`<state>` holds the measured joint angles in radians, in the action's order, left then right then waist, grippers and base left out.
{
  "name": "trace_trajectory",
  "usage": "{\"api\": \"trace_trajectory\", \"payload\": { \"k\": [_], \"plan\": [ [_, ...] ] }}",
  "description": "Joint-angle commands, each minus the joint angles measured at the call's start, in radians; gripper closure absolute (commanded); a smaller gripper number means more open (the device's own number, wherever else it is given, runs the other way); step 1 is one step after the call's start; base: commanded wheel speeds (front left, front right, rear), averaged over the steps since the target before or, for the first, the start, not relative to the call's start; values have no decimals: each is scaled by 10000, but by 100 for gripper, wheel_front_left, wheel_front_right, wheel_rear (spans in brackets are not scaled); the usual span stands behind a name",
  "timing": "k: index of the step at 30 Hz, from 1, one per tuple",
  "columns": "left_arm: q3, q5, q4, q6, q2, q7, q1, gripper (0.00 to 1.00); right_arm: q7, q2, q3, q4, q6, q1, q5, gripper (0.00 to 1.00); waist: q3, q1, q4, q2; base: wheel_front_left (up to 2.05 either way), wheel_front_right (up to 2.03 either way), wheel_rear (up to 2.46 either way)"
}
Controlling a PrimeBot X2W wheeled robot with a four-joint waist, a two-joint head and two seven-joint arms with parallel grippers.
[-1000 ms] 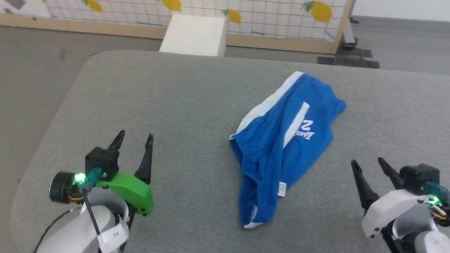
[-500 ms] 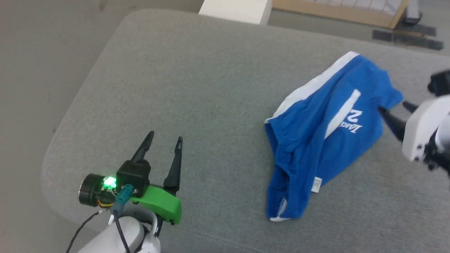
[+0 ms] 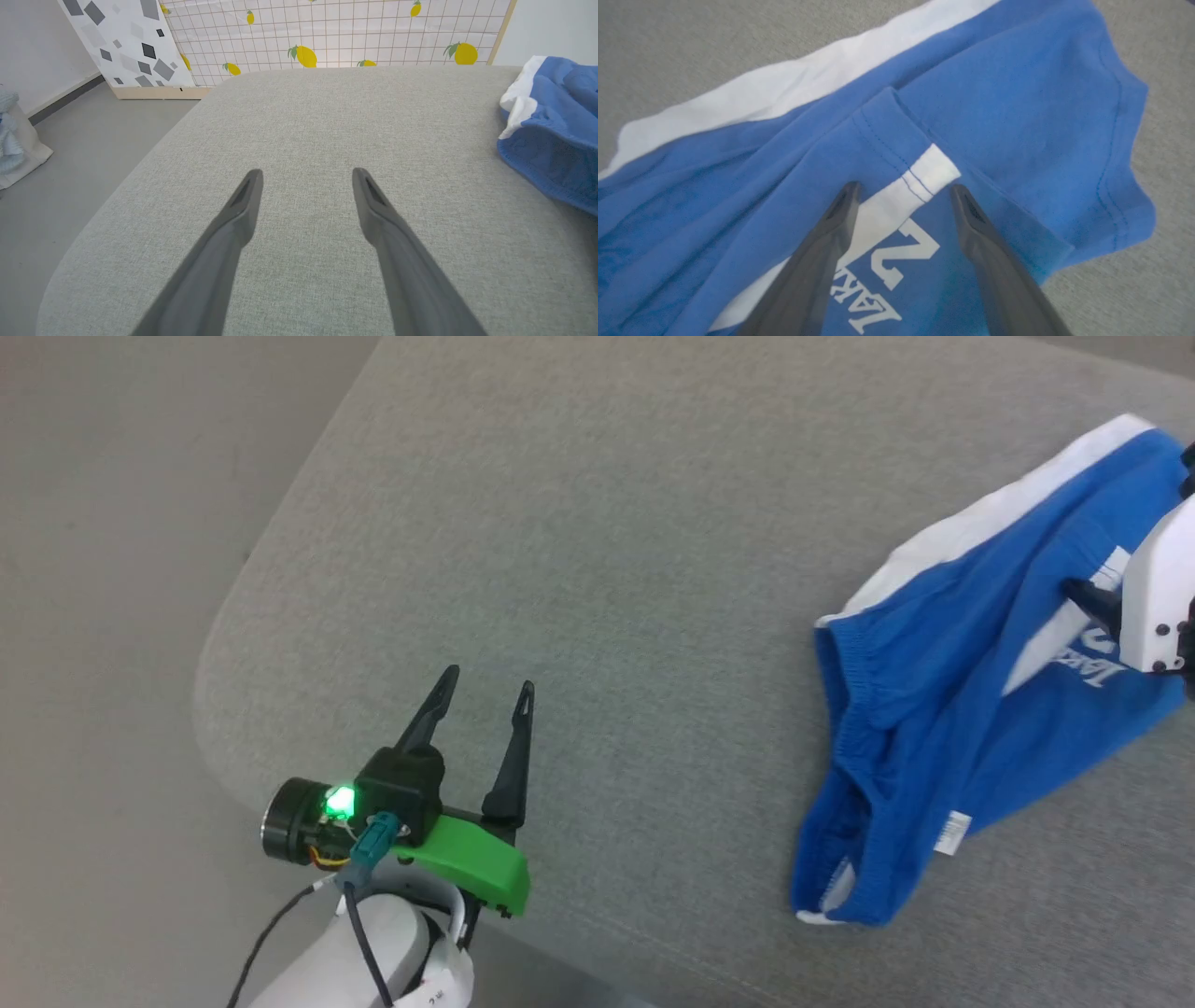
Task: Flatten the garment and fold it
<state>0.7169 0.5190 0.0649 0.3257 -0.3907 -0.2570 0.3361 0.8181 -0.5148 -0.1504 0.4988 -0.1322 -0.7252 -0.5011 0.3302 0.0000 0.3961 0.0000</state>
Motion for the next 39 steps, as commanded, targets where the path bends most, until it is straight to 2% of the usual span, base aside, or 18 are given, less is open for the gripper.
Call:
{"api": "trace_trajectory", "payload": {
  "k": [1,6,7,15,24,28,32,39],
  "plan": [
    [-82,-150,69,-93,133,-47,-102,0,-47,-1,-91,245,15,-168,104,0,392,0,382,0,0,0,0],
    [-222,-375,215,-283,429,-47,-188,0,-264,47,-381,679,15,-280,141,0,462,0,420,0,0,0,0],
    [-259,-411,256,-322,485,-47,-202,0,-407,45,-458,694,15,-307,123,100,455,0,405,0,0,0,0],
    [-490,-504,715,-650,518,-47,-404,0,-1548,-47,-1007,654,15,-291,-175,100,-277,0,-197,0,0,0,0],
    [-712,-290,1002,-807,186,-24,-687,0,-2793,-140,-623,-355,15,674,-1158,100,-1443,0,-1598,0,0,0,0],
    [-778,-157,973,-821,11,30,-865,0,-2945,-99,-55,-1245,15,1796,-1508,100,-1796,0,-2237,0,0,0,0],
    [-797,-49,884,-827,-106,124,-998,0,-3077,-77,704,-2211,15,3343,-1234,100,-2045,0,-2750,0,0,0,0],
    [-772,98,693,-808,-192,286,-1167,0,-2765,711,2296,-3382,15,6387,-223,100,-2267,0,-3398,0,0,0,0]
  ]
}}
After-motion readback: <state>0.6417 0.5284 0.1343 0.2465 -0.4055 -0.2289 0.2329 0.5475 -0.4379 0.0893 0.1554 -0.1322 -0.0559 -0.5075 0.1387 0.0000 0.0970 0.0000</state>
